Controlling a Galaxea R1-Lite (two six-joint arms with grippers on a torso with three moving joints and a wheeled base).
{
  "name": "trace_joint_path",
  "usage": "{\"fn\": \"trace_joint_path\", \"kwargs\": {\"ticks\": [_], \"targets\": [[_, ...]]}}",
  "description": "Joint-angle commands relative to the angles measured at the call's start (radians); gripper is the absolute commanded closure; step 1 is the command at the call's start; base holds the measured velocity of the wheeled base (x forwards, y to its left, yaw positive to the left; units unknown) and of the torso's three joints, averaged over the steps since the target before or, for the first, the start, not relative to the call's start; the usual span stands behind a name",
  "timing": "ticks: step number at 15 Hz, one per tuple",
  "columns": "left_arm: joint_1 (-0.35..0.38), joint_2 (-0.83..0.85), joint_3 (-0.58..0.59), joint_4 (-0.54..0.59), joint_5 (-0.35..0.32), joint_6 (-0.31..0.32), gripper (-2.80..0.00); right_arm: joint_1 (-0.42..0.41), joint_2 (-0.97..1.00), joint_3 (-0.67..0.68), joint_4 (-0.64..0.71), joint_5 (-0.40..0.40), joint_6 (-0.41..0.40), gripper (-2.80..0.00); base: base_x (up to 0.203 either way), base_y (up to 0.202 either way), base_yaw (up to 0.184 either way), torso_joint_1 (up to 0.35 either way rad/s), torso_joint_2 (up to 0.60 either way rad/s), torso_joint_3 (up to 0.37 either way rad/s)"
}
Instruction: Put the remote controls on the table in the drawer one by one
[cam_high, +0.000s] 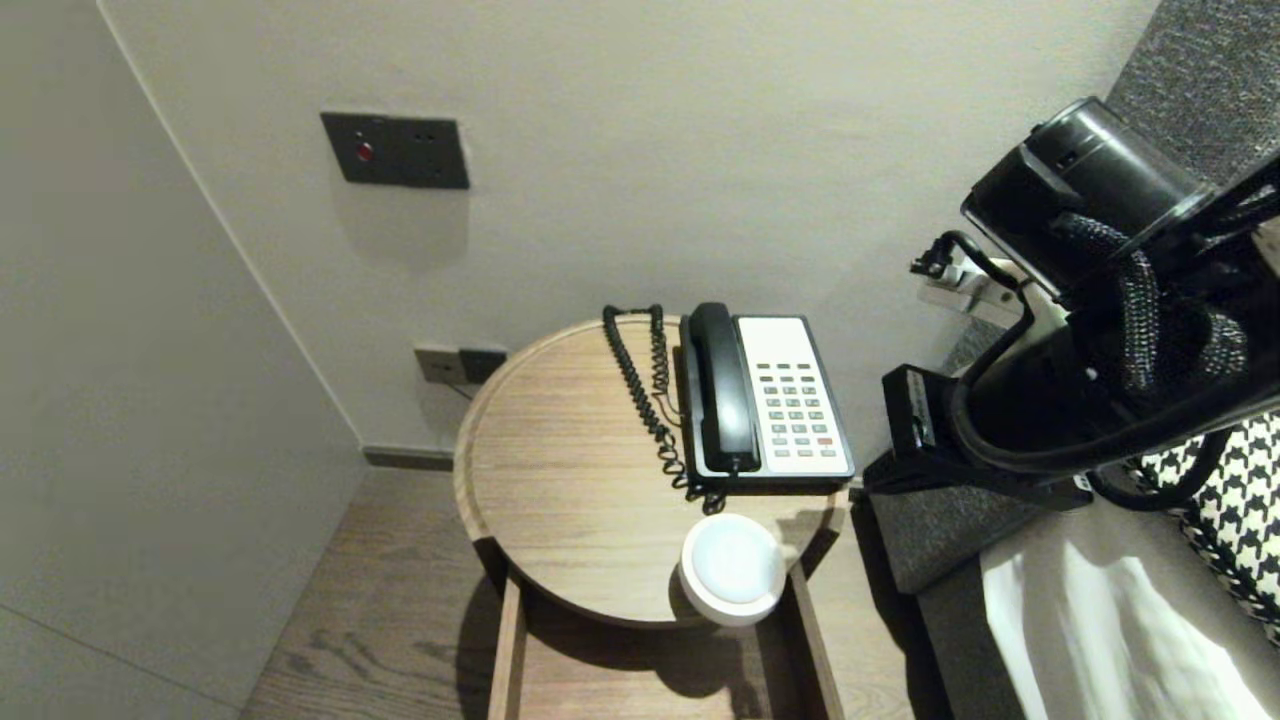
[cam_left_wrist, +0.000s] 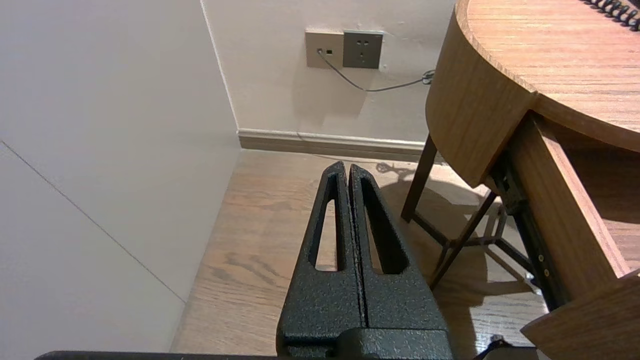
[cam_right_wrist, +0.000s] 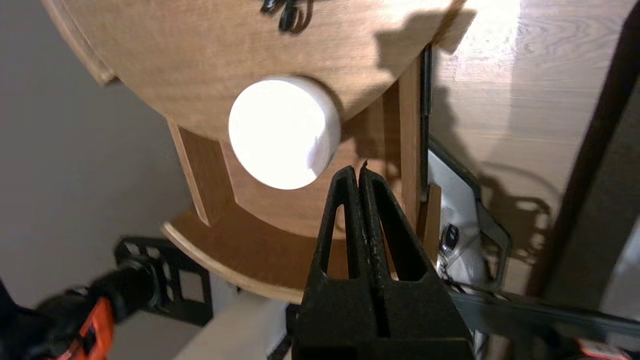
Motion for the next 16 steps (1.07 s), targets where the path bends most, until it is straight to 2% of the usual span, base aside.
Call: {"fn": "trace_joint_path", "kwargs": {"ticks": [1, 7, 9, 10, 16], "targets": [[0.0, -0.002, 0.0, 0.0, 0.001, 0.0, 0.0, 0.029, 0.072, -0.091, 0.055, 0.001, 0.0, 0.0, 0.0, 0.0, 0.0, 0.0, 0.0, 0.0], [0.0, -0.002, 0.0, 0.0, 0.001, 0.0, 0.0, 0.134, 0.199, -0.218, 0.186, -0.006, 0.002, 0.0, 0.0, 0.0, 0.0, 0.0, 0.0, 0.0], [0.0, -0.002, 0.0, 0.0, 0.001, 0.0, 0.0, 0.151, 0.229, -0.218, 0.185, -0.051, 0.007, 0.0, 0.0, 0.0, 0.0, 0.0, 0.0, 0.0], [0.0, -0.002, 0.0, 0.0, 0.001, 0.0, 0.0, 0.162, 0.243, -0.223, 0.185, -0.074, 0.01, -2.8, 0.0, 0.0, 0.0, 0.0, 0.0, 0.0], [0.0, -0.002, 0.0, 0.0, 0.001, 0.0, 0.0, 0.189, 0.265, -0.258, 0.227, -0.082, -0.028, -2.8, 0.0, 0.0, 0.0, 0.0, 0.0, 0.0]]}}
